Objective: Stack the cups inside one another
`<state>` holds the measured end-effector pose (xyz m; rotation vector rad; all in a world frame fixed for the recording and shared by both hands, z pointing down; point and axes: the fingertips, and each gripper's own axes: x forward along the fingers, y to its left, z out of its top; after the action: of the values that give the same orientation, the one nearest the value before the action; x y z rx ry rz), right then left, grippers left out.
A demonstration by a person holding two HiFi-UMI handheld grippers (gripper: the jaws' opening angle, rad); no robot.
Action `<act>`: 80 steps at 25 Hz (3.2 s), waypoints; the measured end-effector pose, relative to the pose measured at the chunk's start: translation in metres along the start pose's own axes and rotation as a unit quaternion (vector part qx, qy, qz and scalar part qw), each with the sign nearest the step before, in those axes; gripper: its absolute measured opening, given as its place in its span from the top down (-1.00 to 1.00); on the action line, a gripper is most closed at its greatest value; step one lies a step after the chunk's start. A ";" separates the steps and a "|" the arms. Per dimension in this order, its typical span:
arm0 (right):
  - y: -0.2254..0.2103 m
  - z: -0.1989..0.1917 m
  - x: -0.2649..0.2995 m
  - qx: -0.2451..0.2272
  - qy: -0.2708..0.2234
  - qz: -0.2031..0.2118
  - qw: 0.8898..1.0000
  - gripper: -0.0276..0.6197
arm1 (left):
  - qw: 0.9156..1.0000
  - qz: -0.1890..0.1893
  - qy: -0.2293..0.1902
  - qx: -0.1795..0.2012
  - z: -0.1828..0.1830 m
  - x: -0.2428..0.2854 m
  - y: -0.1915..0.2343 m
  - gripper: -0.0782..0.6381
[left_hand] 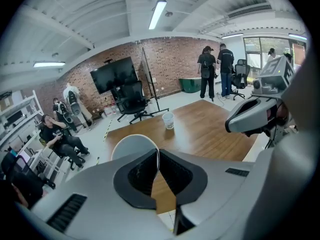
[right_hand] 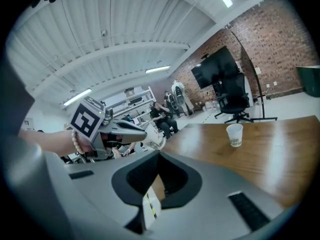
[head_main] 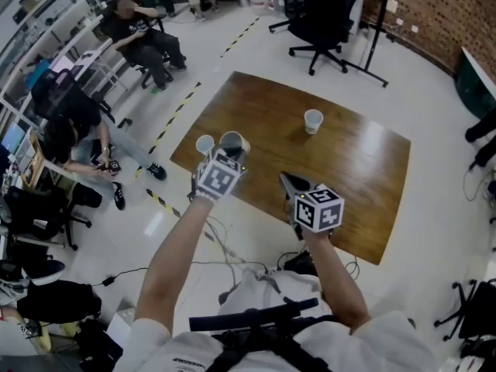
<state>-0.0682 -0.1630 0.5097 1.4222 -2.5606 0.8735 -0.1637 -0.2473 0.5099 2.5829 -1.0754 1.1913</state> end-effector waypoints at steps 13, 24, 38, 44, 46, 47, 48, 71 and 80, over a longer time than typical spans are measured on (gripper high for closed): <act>0.063 -0.003 0.058 -0.035 0.030 0.062 0.997 0.88 | 0.997 0.058 0.011 -0.053 -0.061 -0.044 0.069 0.74; 0.076 -0.005 0.082 -0.047 0.047 0.088 0.994 0.88 | 0.994 0.075 0.018 -0.077 -0.079 -0.053 0.097 0.74; 0.070 -0.003 0.094 -0.029 0.045 0.092 0.994 0.88 | 0.993 0.078 0.054 -0.074 -0.093 -0.041 0.119 0.74; 0.063 -0.004 0.099 -0.022 0.048 0.087 0.995 0.88 | 0.993 0.074 0.070 -0.067 -0.098 -0.030 0.132 0.74; 0.061 -0.004 0.101 -0.020 0.048 0.084 0.995 0.88 | 0.993 0.068 0.073 -0.065 -0.099 -0.025 0.139 0.74; 0.059 -0.004 0.102 -0.018 0.048 0.082 0.995 0.88 | 0.993 0.065 0.076 -0.064 -0.100 -0.023 0.142 0.74; 0.058 -0.004 0.102 -0.017 0.049 0.080 0.995 0.88 | 0.993 0.063 0.081 -0.062 -0.100 -0.021 0.146 0.74; 0.010 0.006 0.113 0.001 0.059 0.047 0.997 0.88 | 0.987 0.023 0.146 -0.062 -0.108 0.057 0.163 0.74; 0.000 -0.005 0.111 0.005 0.072 0.040 0.997 0.88 | 0.985 0.009 0.157 -0.064 -0.116 0.071 0.158 0.74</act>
<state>-0.1319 -0.2444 0.5510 1.2182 -2.5237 0.9625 -0.3059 -0.3632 0.6091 2.1991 -1.0667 1.4218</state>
